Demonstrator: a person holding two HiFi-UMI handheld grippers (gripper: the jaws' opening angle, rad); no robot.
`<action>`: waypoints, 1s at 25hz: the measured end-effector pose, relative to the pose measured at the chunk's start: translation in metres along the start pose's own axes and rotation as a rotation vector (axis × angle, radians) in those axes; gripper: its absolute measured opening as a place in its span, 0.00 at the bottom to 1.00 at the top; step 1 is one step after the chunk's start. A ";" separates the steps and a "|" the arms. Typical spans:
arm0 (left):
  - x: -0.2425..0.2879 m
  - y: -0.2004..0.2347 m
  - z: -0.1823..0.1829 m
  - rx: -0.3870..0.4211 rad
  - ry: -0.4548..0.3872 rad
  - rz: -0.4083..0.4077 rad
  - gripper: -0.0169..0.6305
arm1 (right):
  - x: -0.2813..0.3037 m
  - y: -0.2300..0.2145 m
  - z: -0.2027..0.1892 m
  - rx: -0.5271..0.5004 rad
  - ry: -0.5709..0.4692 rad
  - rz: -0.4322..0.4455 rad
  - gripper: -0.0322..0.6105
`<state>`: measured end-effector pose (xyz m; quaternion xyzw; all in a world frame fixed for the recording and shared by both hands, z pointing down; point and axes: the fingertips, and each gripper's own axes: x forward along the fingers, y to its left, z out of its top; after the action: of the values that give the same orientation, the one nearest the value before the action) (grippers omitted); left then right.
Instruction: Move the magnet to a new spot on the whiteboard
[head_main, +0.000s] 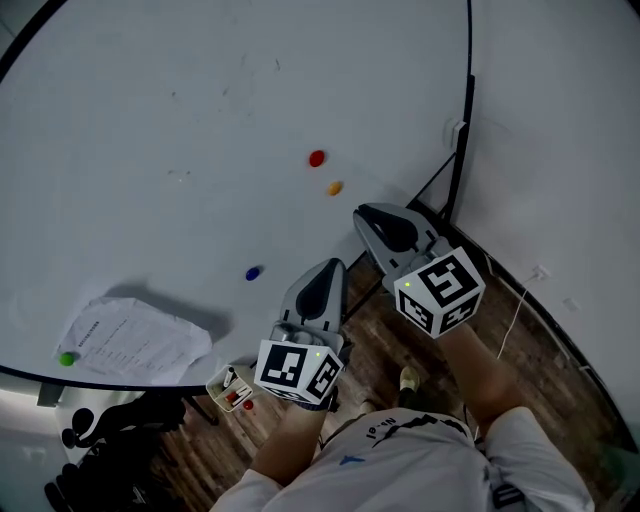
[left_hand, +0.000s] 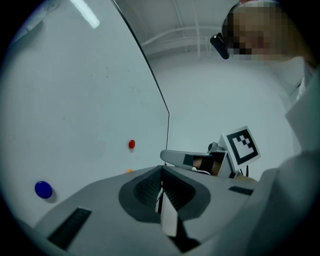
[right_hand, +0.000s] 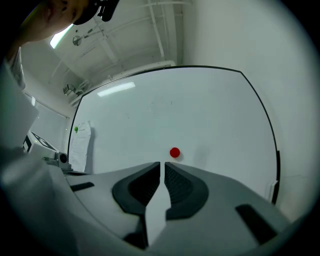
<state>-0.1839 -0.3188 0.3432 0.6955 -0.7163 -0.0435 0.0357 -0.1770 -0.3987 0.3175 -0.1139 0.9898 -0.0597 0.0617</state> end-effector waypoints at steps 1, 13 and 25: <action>-0.003 -0.004 -0.001 -0.001 0.001 -0.014 0.05 | -0.007 0.004 -0.003 0.001 0.003 -0.010 0.11; -0.082 -0.030 -0.007 -0.017 0.011 -0.180 0.05 | -0.073 0.084 -0.028 0.006 0.020 -0.168 0.08; -0.149 -0.044 -0.002 -0.016 0.005 -0.278 0.04 | -0.104 0.158 -0.037 0.019 0.017 -0.235 0.07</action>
<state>-0.1354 -0.1709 0.3414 0.7878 -0.6126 -0.0520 0.0369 -0.1161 -0.2182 0.3447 -0.2281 0.9695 -0.0771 0.0469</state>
